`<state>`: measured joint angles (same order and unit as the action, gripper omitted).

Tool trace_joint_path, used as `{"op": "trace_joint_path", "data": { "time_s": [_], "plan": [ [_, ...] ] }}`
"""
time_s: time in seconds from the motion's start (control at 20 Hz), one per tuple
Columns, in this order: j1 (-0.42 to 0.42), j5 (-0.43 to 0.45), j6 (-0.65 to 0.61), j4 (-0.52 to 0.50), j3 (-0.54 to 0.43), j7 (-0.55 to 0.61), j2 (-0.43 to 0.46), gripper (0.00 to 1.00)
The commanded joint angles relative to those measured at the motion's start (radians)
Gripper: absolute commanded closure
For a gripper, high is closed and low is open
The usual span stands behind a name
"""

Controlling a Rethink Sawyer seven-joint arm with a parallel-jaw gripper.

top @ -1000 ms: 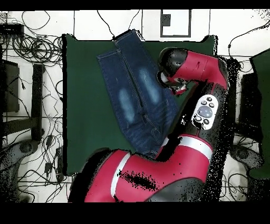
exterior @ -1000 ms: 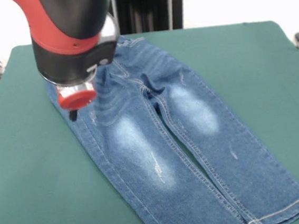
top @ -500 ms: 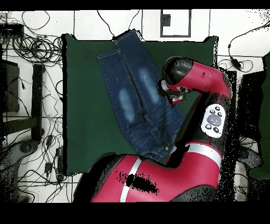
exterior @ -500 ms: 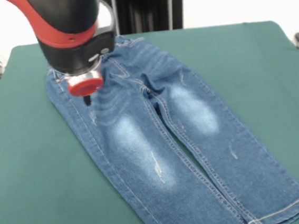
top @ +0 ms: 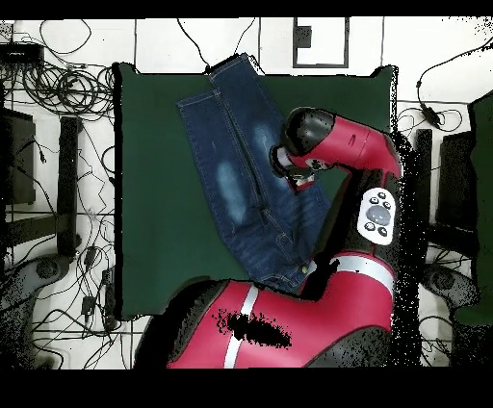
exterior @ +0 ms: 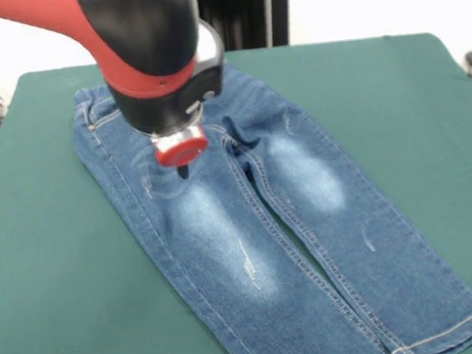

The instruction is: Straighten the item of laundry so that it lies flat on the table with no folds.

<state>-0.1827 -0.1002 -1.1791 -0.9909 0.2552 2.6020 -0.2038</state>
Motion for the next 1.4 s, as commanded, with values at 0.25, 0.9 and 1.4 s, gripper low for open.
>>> {"op": "trace_joint_path", "data": {
  "time_s": [0.25,0.9,1.4],
  "plan": [
    [0.023,-0.048,0.214,-0.061,-0.186,0.041,0.059,0.00],
    [0.080,-0.125,0.257,0.049,-0.220,0.173,0.128,0.00],
    [0.143,-0.217,0.233,0.243,-0.207,0.265,0.278,0.00]
  ]
}}
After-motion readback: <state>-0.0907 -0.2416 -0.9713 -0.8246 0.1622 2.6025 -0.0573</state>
